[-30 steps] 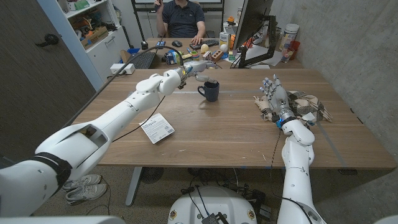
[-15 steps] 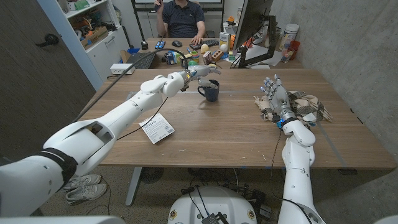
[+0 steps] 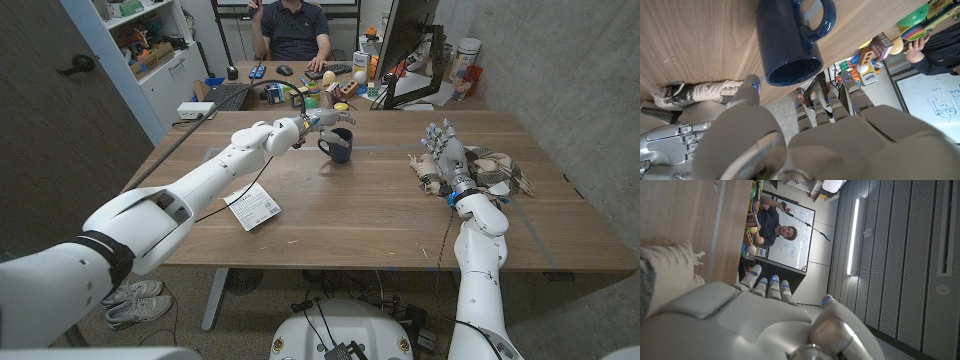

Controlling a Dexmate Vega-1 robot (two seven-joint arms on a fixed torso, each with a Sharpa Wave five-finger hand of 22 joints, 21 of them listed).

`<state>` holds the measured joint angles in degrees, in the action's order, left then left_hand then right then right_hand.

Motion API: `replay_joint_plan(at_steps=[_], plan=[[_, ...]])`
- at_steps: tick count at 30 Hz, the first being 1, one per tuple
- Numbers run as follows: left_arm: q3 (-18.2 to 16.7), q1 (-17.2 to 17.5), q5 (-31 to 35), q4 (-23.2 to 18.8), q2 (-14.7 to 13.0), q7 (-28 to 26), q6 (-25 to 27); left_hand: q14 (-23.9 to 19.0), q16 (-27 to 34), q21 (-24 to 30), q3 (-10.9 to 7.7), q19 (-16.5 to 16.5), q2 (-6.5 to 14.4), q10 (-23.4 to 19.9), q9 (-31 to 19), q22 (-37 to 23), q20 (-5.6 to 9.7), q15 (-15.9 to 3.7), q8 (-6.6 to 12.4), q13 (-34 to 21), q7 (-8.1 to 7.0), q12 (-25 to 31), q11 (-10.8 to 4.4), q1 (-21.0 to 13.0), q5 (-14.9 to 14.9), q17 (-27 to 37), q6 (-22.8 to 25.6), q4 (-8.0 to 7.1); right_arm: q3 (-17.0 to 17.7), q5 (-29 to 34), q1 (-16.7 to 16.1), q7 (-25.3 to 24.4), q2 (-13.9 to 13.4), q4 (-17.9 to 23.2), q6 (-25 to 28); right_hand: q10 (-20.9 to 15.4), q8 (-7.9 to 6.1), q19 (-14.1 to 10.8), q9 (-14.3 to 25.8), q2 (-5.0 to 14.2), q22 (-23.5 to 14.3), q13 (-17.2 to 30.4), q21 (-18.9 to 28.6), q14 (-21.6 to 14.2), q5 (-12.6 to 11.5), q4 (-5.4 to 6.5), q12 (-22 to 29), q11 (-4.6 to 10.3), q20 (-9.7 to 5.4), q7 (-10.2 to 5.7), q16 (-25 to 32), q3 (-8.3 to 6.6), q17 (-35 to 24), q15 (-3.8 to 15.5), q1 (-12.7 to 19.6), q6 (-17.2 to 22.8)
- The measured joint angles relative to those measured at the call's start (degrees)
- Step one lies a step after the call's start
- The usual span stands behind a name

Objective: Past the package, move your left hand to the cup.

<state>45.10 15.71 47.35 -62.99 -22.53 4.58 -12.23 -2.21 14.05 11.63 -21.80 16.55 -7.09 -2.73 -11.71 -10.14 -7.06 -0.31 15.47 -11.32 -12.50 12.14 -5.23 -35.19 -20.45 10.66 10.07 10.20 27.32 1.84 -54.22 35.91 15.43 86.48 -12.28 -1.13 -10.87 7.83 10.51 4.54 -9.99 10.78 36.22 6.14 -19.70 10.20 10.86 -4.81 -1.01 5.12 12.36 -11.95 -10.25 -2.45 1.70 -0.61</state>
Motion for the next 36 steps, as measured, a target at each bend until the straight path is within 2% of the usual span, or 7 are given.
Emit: replay_joint_plan(at_steps=[16, 31, 36], plan=[[-0.4, -0.8, 1.9, 3.0, 1.6, 0.5, -2.0, 0.4, 0.0, -0.2, -0.25, -0.4, 0.1, 0.0, 0.0, 0.0, 0.41, -0.98, 0.22, 0.0, -0.09, 0.0, 0.0, -0.8, 0.0, 0.0, 0.3, -0.25, 0.0, -0.2, 0.4, -0.1, -0.3, -0.6, -0.2, 0.0, 0.0, 0.0, 0.0, 0.0, 0.0, 0.0, -0.2, 0.0, -0.2, -0.24, 0.0, 0.0, 0.0, 0.23, 0.0, 0.24, 0.0, 0.0, 0.0, 0.2], [-0.8, -0.9, 2.4, 3.7, 2.3, 1.4, -2.3, 0.5, -0.4, -0.4, -0.07, -0.7, -0.1, 0.0, 0.0, 0.0, 0.71, -1.37, 0.21, 0.0, 0.21, -0.3, 0.0, -1.0, 0.0, 0.0, 0.6, -0.42, 0.2, -0.2, 0.6, 0.0, -0.4, -1.0, -0.1, 0.0, 0.0, 0.0, 0.0, 0.0, 0.0, 0.0, -0.6, 0.0, -0.2, -0.24, 0.0, 0.0, 0.0, 0.19, 0.0, 0.23, 0.0, 0.0, 0.0, 0.2], [-0.9, -0.9, 2.6, 3.7, 2.3, 1.6, -2.3, 0.5, -0.4, -0.4, 0.16, -0.7, -0.1, 0.0, 0.0, 0.0, 0.71, -1.37, 0.21, 0.0, -0.1, -0.3, 0.01, -1.0, 0.0, 0.0, 0.9, -0.64, 0.3, -0.2, 0.7, 0.1, -0.4, -1.1, 0.0, 0.0, 0.0, 0.0, 0.0, 0.0, 0.0, 0.0, -0.6, 0.0, -0.2, -0.23, 0.0, 0.0, -0.01, -0.01, 0.0, 0.23, 0.0, 0.0, 0.0, 0.4]])
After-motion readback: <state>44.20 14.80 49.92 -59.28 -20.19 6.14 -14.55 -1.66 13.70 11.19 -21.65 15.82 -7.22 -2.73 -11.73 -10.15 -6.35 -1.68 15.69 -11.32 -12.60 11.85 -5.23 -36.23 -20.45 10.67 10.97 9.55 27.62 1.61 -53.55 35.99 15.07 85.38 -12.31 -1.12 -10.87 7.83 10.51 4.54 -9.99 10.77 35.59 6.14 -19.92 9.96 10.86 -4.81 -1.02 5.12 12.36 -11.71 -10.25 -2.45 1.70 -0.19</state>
